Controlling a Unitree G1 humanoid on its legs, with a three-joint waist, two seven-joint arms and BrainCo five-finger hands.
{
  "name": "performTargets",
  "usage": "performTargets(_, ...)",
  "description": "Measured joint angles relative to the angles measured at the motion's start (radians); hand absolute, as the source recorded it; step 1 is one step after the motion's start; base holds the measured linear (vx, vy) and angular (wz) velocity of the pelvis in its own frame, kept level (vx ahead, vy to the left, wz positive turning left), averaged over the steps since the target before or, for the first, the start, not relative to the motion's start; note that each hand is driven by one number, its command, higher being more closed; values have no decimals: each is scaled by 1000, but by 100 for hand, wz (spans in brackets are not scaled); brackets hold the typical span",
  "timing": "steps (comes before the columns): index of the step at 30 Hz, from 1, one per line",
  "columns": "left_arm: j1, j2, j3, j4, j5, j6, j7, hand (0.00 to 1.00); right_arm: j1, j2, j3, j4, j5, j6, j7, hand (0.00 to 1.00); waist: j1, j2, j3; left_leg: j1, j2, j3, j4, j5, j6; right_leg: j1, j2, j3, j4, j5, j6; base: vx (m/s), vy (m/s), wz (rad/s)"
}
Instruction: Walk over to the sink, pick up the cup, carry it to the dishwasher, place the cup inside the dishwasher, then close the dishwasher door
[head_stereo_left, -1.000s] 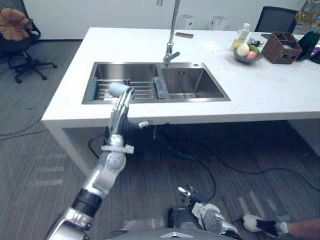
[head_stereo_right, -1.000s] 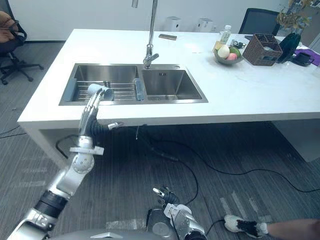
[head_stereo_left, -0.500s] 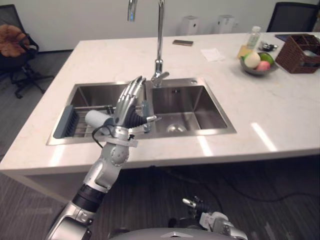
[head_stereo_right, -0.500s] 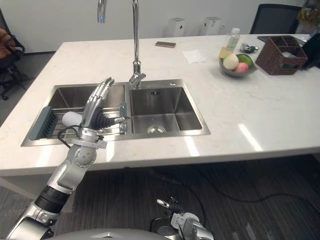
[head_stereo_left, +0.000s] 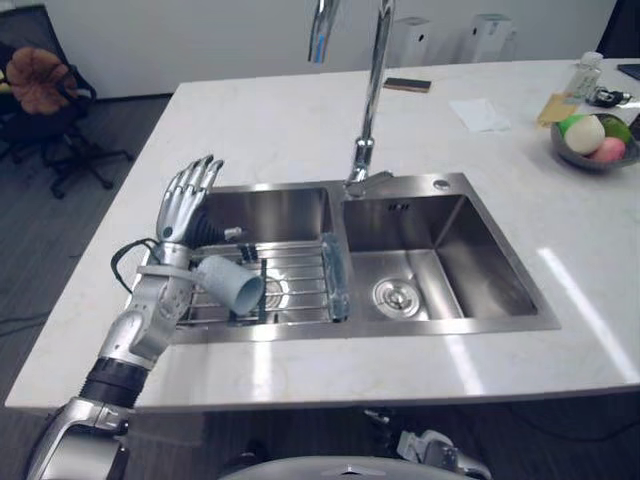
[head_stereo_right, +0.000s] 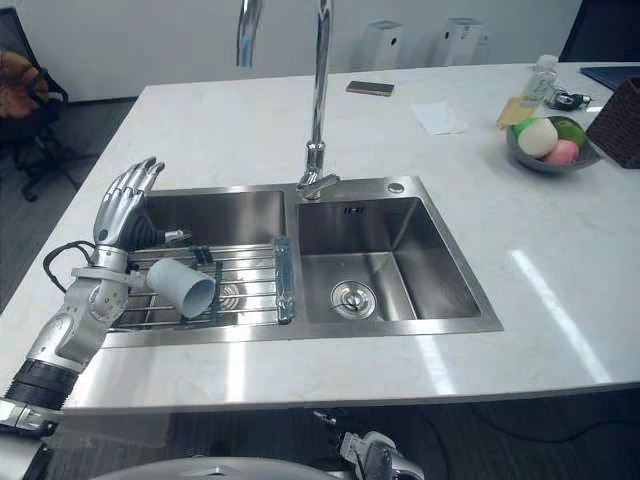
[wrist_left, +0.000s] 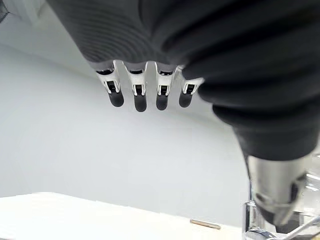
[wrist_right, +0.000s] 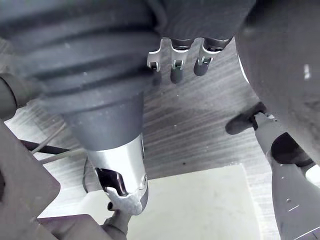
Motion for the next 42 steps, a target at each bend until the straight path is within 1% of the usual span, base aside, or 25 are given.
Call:
performTargets(1, -9, 10, -2, 3, 4, -22, -1, 0, 1, -1, -1, 0, 0, 0, -1, 0, -2, 4, -2, 6, 0, -2, -10, 1, -2, 0, 1, 0, -1, 0, 1, -12, -22, -19)
performTargets(3, -71, 48, -21, 13, 10, -106, -28, 0, 5, -1, -3, -2, 0, -1, -3, 0, -16, 5, -2, 7, -2, -10, -11, 3, -3, 0, -2, -3, -2, 2, 7, -45, -21, -9)
performTargets(4, -89, 58, -27, 13, 10, -128, -38, 0, 9, -2, -6, -6, 0, -1, -3, 0, -16, 5, -3, 8, -4, -10, -12, 3, -3, -2, -5, -4, -1, 1, 10, -66, -10, -10)
performTargets(5, -123, 75, -34, 11, 10, -179, -60, 0, 8, -3, -33, -9, 0, -6, -4, 0, -14, 4, -4, 3, -13, -11, -17, -1, 1, -18, -17, -6, 17, -14, 19, -81, 25, -4)
performTargets(6, -150, 90, -35, 6, 9, -229, -84, 0, 12, -9, -50, -10, 0, -18, -5, 0, -14, 2, -3, -1, -26, -12, -18, -4, 4, -42, -35, -14, 53, -41, 12, -82, 43, -2)
performTargets(7, -158, 103, -34, 0, 8, -249, -99, 0, 13, -12, -58, -9, 0, -20, -5, 0, -13, -1, -2, -2, -32, -11, -18, -8, 3, -52, -41, -23, 70, -47, 10, -73, 75, -4)
performTargets(8, -159, 142, -31, -21, 7, -290, -132, 0, 19, -15, -68, -10, -1, -23, -5, 0, -12, -6, -2, -1, -37, -4, -18, -12, 6, -64, -54, -30, 87, -51, 0, -36, 66, -11)
performTargets(9, -159, 163, -27, -31, 7, -311, -151, 0, 21, -18, -69, -9, -3, -26, -4, 0, -12, -4, -4, -1, -36, 0, -18, -13, 6, -68, -55, -30, 90, -48, -6, -30, 70, -29)
performTargets(10, -160, 199, -3, -37, 7, -352, -191, 0, 23, -16, -68, -9, -10, -28, -2, 0, -2, -12, -8, -2, -34, 16, -18, -6, 15, -79, -50, -28, 82, -20, -1, -15, 53, -37)
performTargets(12, -160, 217, 15, -35, 7, -369, -222, 0, 31, -10, -63, -6, -10, -29, 2, 0, 8, -28, -15, -11, -29, 21, -18, -5, 15, -78, -42, -20, 43, 8, 13, -19, 35, -26)
performTargets(13, -164, 230, 17, -30, 8, -384, -243, 0, 29, -7, -61, -1, -9, -29, 3, 0, 10, -38, -19, -23, -27, 21, -18, -3, 16, -70, -37, -26, 0, 27, 13, -8, 21, -8)
performTargets(14, -165, 248, 17, -26, 9, -402, -273, 0, 35, -7, -62, 14, -9, -33, 4, 0, 10, -49, -19, -23, -27, 24, -19, -3, 16, -50, -34, -26, -49, 55, 21, -5, 27, -8)
performTargets(15, -164, 260, 17, -26, 9, -409, -285, 0, 38, -9, -62, 24, -9, -38, 5, 0, 11, -54, -21, -23, -28, 26, -19, -3, 17, -43, -33, -25, -69, 65, 22, 6, 46, -15)
performTargets(16, -164, 286, 32, -26, 7, -422, -325, 0, 41, -11, -63, 35, -9, -43, 9, 0, 12, -62, -23, -24, -31, 31, -19, -5, 18, -33, -33, -22, -98, 79, 22, 0, 36, -11)
performTargets(19, -163, 310, 73, -16, -5, -439, -382, 0, 42, -11, -64, 41, -9, -49, 34, 0, 17, -67, -24, -24, -31, 39, -20, -16, 13, -31, -34, -22, -111, 86, 13, -6, 21, -8)
performTargets(21, -150, 333, 98, -16, -23, -451, -418, 0, 41, -11, -74, 61, -9, -62, 49, 0, 29, -68, -25, -23, -30, 42, -20, -20, 12, -30, -34, -22, -114, 86, 13, 1, 5, -2)
performTargets(23, -122, 333, 124, -16, -33, -467, -434, 0, 41, -10, -83, 71, -9, -68, 50, 0, 36, -68, -25, -23, -30, 42, -20, -23, 11, -24, -33, -25, -123, 86, 13, 19, -4, 1)
performTargets(27, -23, 333, 127, -16, -42, -485, -460, 0, 41, -8, -94, 73, -9, -71, 71, 0, 48, -70, -28, -23, -33, 42, -20, -29, 11, -13, -34, -31, -136, 86, 13, 63, -12, 1)
performTargets(31, 40, 329, 125, -16, -43, -485, -478, 0, 39, -7, -101, 73, -9, -70, 80, 0, 50, -75, -30, -23, -35, 30, -20, -34, 7, -1, -33, -58, -140, 85, 11, 84, -29, 9)
performTargets(36, 107, 297, 119, -7, -50, -482, -483, 0, 14, -7, -98, 73, -8, -69, 81, 0, 52, -81, -34, -18, -35, 27, -20, -36, 5, 11, -31, -85, -141, 81, 4, 38, -36, 6)
performTargets(42, 140, 276, 109, 16, -23, -440, -472, 0, -12, -11, -63, 74, -8, -64, 79, 0, 45, -87, -41, -10, -32, 27, -20, -40, -1, 16, -28, -86, -141, 78, -2, -22, -20, -1)
